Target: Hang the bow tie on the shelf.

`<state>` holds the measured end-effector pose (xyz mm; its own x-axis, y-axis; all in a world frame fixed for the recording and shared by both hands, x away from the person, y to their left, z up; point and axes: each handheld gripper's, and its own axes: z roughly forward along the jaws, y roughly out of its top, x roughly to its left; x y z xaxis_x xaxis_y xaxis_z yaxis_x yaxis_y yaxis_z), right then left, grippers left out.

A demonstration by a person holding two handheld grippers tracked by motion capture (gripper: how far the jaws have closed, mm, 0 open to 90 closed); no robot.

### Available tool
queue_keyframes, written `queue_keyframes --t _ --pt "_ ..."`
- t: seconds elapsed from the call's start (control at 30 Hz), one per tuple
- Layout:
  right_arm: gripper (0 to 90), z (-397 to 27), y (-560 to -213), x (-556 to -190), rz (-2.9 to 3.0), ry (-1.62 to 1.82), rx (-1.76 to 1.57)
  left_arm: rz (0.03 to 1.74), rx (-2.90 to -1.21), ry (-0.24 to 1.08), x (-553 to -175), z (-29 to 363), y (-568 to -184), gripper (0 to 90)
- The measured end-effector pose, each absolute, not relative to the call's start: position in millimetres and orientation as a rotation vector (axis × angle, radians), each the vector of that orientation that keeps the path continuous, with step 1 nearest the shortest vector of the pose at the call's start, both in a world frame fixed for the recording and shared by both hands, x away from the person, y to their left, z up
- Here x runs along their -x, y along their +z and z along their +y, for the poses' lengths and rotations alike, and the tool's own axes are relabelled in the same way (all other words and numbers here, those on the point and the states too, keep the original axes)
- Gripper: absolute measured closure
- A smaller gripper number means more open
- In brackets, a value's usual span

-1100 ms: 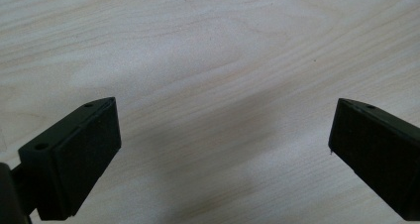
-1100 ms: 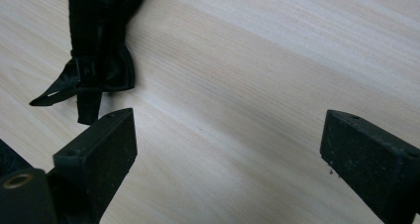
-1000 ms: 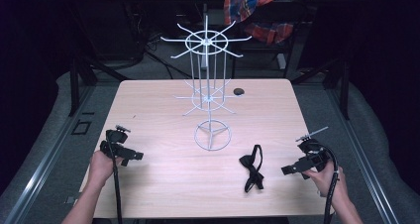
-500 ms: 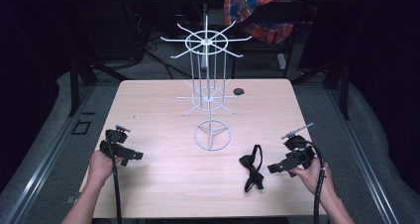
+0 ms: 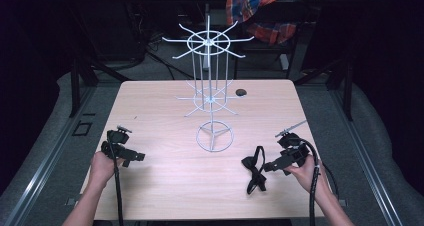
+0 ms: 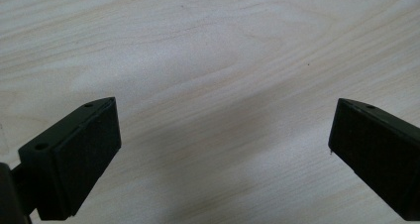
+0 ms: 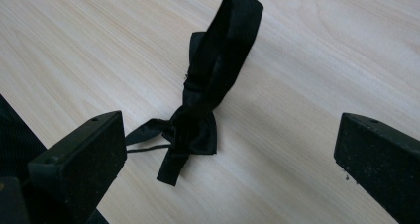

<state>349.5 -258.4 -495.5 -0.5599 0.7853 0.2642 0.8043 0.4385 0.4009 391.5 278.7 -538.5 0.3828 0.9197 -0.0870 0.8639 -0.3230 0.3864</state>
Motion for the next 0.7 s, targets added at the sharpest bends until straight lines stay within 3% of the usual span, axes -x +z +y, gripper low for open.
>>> queue_keyframes --t 0.13,0.47,0.57,0.7 --pt "3.0 -247.1 -495.6 -356.5 -2.649 -0.755 1.429 1.549 -2.281 0.202 -392.2 278.7 -538.9 0.0" --pt "38.1 -238.2 -498.8 -366.3 -2.641 -0.750 1.456 1.547 -2.276 0.197 -392.0 279.4 -539.3 0.0" --pt "43.3 -238.3 -499.5 -368.3 -2.627 -0.760 1.463 1.550 -2.272 0.198 -391.9 278.3 -540.0 0.0" --pt "57.0 -239.6 -501.0 -371.2 -2.616 -0.774 1.463 1.553 -2.281 0.189 -392.9 278.6 -541.5 0.0"
